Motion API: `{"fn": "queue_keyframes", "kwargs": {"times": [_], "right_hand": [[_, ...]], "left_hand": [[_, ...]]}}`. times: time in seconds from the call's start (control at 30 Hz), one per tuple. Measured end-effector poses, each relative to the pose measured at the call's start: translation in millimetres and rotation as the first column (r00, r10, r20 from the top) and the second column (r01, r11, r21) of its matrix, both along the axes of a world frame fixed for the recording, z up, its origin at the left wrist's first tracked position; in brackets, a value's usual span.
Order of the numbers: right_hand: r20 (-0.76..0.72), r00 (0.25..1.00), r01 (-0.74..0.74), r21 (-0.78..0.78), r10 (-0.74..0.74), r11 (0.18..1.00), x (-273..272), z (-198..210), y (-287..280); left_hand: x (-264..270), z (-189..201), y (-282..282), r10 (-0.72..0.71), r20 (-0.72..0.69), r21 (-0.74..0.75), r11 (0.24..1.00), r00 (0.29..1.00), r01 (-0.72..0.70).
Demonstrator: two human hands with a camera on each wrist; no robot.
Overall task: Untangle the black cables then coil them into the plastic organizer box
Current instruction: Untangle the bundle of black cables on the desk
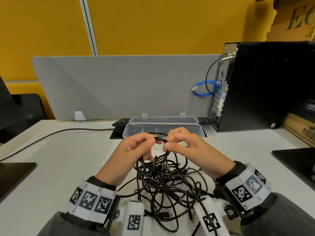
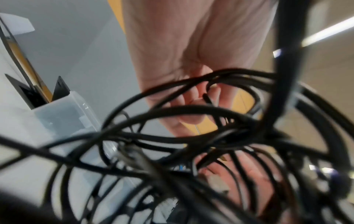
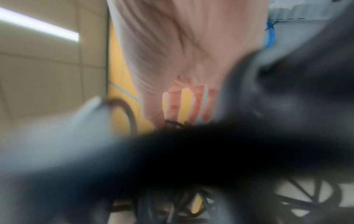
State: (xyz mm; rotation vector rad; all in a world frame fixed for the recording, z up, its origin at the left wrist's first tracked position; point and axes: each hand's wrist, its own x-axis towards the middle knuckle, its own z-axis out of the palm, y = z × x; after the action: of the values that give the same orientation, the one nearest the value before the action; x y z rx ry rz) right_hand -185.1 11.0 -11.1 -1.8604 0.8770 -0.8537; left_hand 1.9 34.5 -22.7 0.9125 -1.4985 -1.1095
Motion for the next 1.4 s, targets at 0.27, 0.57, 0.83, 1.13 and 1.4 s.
{"fn": "queue_keyframes", "kwargs": {"times": [0.27, 0.57, 0.83, 1.13, 1.4], "right_hand": [[0.221, 0.964, -0.199, 0.23, 0.148, 0.953, -5.5, 5.8, -1.6], [-0.03, 0.93, -0.346, 0.253, 0.365, 0.903, -17.8, 15.1, -15.5], [-0.048, 0.954, -0.283, 0.163, 0.294, 0.945, -12.6, 43.8, -10.4], [-0.087, 0.847, 0.156, -0.902, -0.524, 0.402, -46.7, 100.0, -12.8], [-0.695, 0.598, 0.095, -0.433, -0.399, 0.896, -66.9, 70.8, -24.0]], "left_hand": [[5.6, -1.6, -1.6, 0.002, 0.053, 0.043, 0.999, 0.999, -0.004], [5.5, -0.1, -2.3, -0.017, -0.184, 0.039, 0.999, 0.983, 0.025], [-6.1, -17.0, -1.1, -0.264, 0.324, 0.138, 0.963, 0.908, 0.23], [4.7, -19.1, -8.5, -0.014, 0.391, -0.027, 0.999, 0.92, 0.026], [9.8, -18.7, -14.0, 0.237, 0.313, -0.153, 0.968, 0.92, -0.197]]}}
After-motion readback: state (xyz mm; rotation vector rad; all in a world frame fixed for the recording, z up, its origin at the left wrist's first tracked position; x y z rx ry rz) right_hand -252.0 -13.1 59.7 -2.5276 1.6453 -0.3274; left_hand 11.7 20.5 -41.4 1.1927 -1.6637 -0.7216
